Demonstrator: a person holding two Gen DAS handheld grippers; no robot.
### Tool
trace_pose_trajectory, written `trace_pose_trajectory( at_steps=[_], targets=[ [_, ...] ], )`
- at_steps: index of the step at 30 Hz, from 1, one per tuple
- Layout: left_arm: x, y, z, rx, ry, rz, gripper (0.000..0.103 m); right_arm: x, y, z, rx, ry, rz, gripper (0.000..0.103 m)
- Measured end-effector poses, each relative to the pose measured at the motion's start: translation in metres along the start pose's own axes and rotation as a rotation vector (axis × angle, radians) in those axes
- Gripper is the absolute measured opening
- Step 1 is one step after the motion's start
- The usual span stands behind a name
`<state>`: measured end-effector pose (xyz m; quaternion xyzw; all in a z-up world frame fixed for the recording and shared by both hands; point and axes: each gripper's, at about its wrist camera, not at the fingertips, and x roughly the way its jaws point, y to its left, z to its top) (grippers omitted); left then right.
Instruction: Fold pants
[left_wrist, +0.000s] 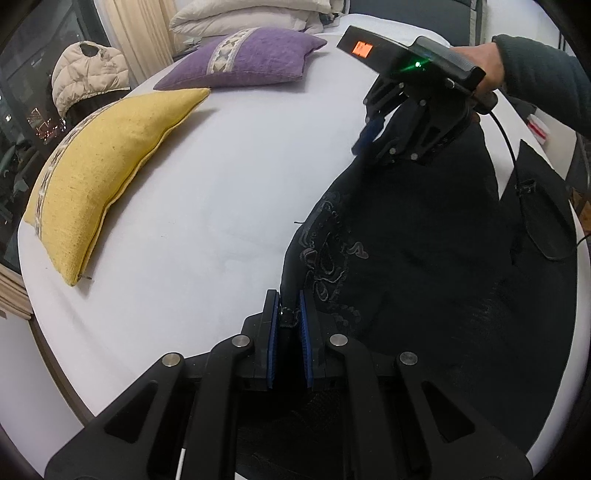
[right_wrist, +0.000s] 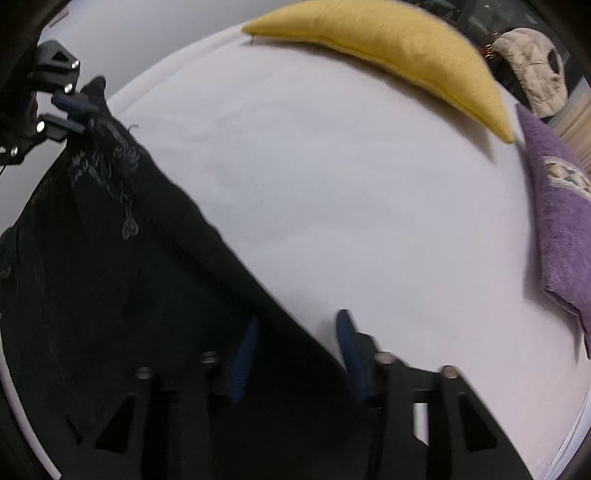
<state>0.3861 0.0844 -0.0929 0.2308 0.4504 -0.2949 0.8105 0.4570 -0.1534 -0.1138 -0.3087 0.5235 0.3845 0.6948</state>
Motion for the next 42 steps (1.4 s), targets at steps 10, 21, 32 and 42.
trace_pose_trajectory(
  at_steps=[10, 21, 32, 42],
  targets=[
    [-0.002, -0.005, 0.003, -0.006, -0.010, 0.010, 0.010, -0.025, -0.003, -0.016, 0.050, -0.050, 0.020, 0.004],
    [-0.029, -0.033, 0.008, 0.015, -0.046, 0.011, 0.010, -0.068, 0.027, -0.067, 0.280, -0.082, 0.087, 0.003],
    [-0.064, -0.085, -0.029, 0.016, -0.060, -0.060, 0.009, -0.104, 0.071, -0.111, 0.504, -0.137, 0.132, 0.003],
    [-0.075, -0.133, -0.090, 0.006, -0.034, -0.124, 0.009, -0.100, 0.156, -0.161, 0.584, -0.162, 0.163, 0.003]
  ],
)
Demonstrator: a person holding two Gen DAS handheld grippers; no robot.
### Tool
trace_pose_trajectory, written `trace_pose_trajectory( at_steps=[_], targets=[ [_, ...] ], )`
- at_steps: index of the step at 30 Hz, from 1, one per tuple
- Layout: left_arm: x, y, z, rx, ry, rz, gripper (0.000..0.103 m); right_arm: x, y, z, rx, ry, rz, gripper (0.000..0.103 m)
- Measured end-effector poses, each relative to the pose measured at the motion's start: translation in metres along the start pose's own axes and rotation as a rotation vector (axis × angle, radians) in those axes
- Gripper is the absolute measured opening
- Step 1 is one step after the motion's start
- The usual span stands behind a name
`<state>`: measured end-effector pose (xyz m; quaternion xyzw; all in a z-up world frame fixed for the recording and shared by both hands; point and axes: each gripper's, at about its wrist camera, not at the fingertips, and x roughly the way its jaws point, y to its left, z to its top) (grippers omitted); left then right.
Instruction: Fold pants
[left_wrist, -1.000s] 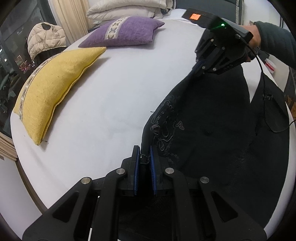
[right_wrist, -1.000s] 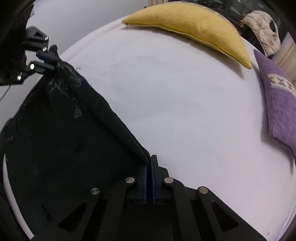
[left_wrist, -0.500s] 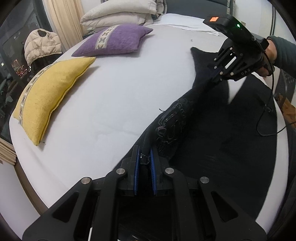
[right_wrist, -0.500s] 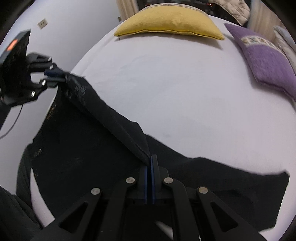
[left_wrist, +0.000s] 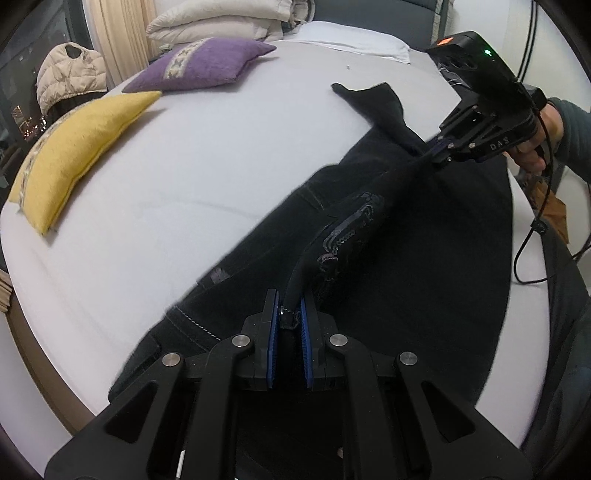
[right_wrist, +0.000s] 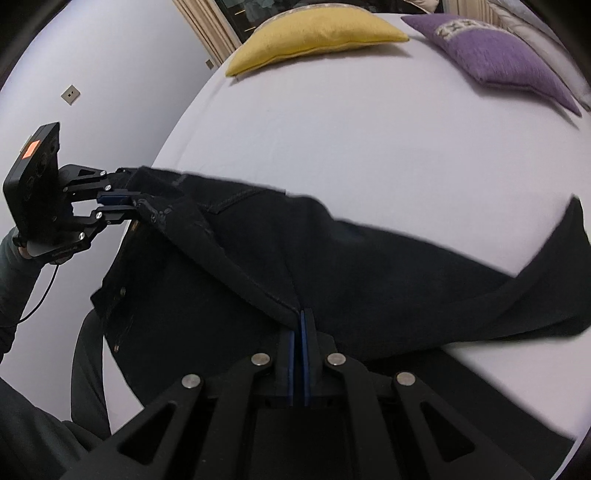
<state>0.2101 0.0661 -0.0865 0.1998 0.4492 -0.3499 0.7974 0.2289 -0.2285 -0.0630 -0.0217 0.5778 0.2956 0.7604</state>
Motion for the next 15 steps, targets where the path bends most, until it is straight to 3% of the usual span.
trace_pose_trajectory(
  at_steps=[8, 15],
  targets=[
    [-0.012, -0.036, -0.053, 0.012, 0.030, -0.030, 0.009, -0.002, 0.038, -0.049, -0.008, 0.010, -0.021, 0.003],
    [-0.021, -0.063, -0.088, 0.029, 0.056, -0.062, 0.010, 0.007, 0.059, -0.069, -0.057, 0.050, -0.054, 0.003]
  ],
)
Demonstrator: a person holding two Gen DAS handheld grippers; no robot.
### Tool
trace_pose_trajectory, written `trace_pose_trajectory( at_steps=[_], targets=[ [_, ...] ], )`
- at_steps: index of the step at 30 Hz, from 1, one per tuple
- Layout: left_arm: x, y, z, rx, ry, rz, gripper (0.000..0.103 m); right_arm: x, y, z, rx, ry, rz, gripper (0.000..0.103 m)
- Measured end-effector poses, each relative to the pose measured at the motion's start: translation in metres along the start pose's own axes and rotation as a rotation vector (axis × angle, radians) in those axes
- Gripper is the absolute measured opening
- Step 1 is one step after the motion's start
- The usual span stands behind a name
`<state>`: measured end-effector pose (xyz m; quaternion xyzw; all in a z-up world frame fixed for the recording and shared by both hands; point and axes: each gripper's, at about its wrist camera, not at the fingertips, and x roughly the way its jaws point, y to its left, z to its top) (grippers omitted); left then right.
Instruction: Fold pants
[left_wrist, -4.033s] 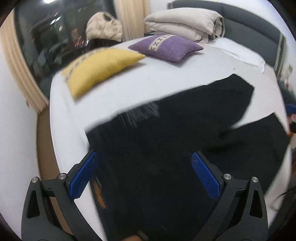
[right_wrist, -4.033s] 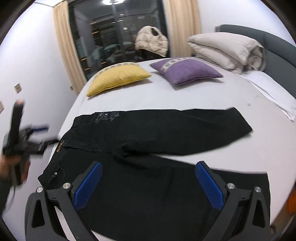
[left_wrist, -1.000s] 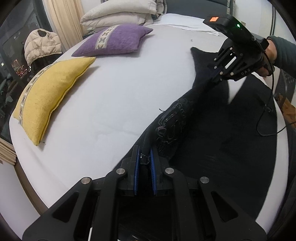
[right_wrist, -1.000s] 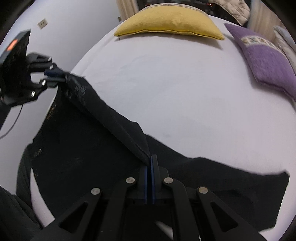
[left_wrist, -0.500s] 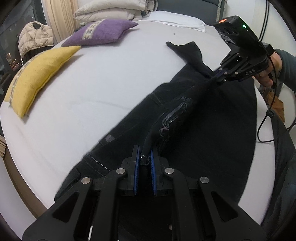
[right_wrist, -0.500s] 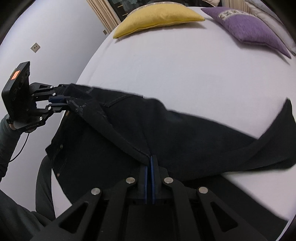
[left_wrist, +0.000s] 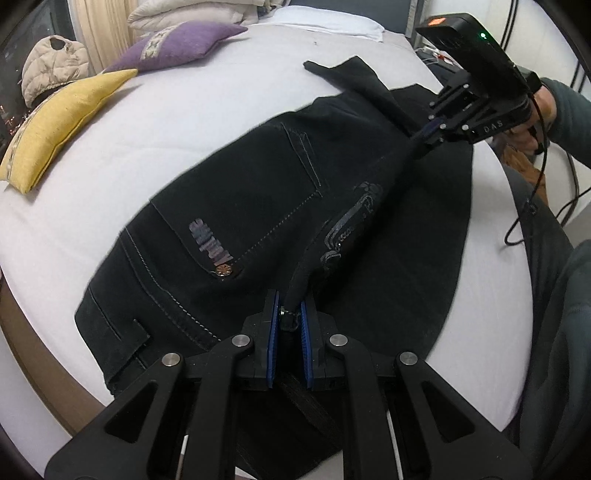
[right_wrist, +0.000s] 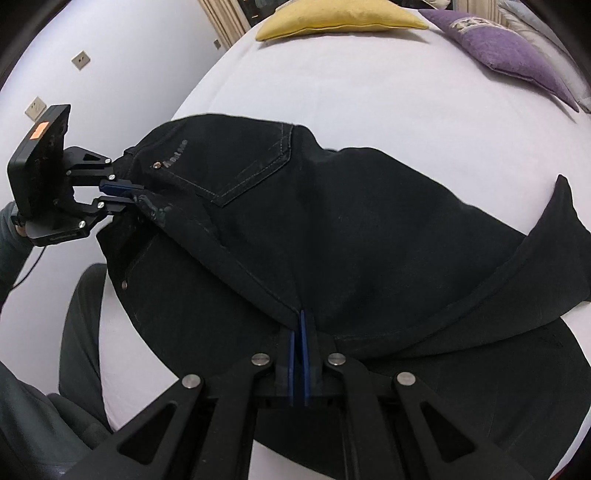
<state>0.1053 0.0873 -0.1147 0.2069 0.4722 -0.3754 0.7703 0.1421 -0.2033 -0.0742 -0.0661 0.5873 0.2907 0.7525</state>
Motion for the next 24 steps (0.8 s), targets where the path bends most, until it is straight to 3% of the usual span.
trace_pose_trajectory(
  at_steps=[9, 24],
  targets=[
    [0.004, -0.019, -0.017, 0.031, 0.041, 0.009, 0.010, 0.018, 0.045, -0.024, -0.124, 0.048, -0.090, 0.003],
    [0.006, -0.027, -0.031, 0.084, 0.080, 0.024, 0.010, 0.019, 0.052, -0.046, -0.077, 0.044, -0.077, 0.003]
  ],
)
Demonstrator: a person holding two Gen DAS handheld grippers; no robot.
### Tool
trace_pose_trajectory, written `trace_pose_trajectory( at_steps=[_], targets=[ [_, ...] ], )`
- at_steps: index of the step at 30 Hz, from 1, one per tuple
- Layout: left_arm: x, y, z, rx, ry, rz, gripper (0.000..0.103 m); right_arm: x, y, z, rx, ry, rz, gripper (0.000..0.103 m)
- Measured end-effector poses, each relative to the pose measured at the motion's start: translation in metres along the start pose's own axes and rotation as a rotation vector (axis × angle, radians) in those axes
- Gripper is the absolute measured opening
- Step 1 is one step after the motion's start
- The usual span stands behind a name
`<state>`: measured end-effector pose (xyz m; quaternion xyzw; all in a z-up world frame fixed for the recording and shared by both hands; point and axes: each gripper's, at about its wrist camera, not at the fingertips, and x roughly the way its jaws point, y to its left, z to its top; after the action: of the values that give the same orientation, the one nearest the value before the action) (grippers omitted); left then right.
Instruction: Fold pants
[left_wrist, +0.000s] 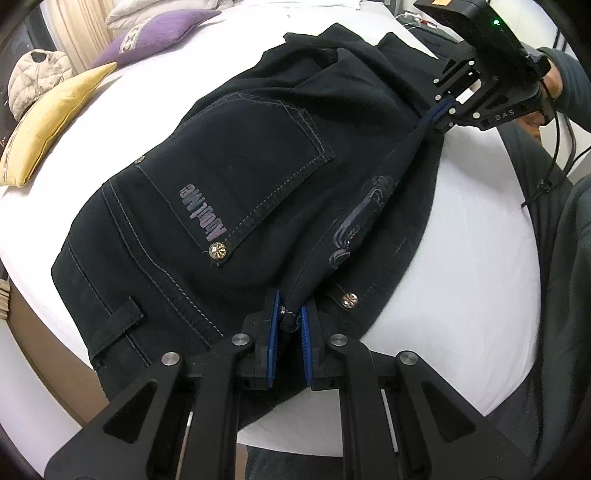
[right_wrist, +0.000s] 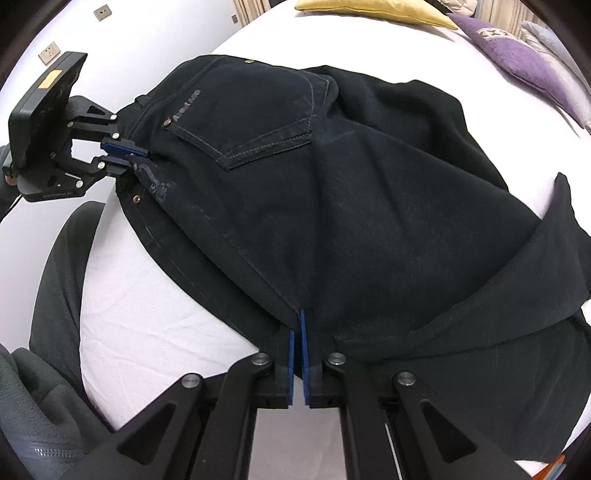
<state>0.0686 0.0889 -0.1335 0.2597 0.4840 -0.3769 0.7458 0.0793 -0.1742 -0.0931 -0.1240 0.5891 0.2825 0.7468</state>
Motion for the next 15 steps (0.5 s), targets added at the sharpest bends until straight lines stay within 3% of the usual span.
trace_pose_trajectory(
  at_steps=[15],
  targets=[
    [-0.001, -0.011, -0.006, 0.061, -0.014, 0.052, 0.010, 0.001, 0.031, 0.000, -0.095, -0.009, -0.125, 0.003]
  ],
)
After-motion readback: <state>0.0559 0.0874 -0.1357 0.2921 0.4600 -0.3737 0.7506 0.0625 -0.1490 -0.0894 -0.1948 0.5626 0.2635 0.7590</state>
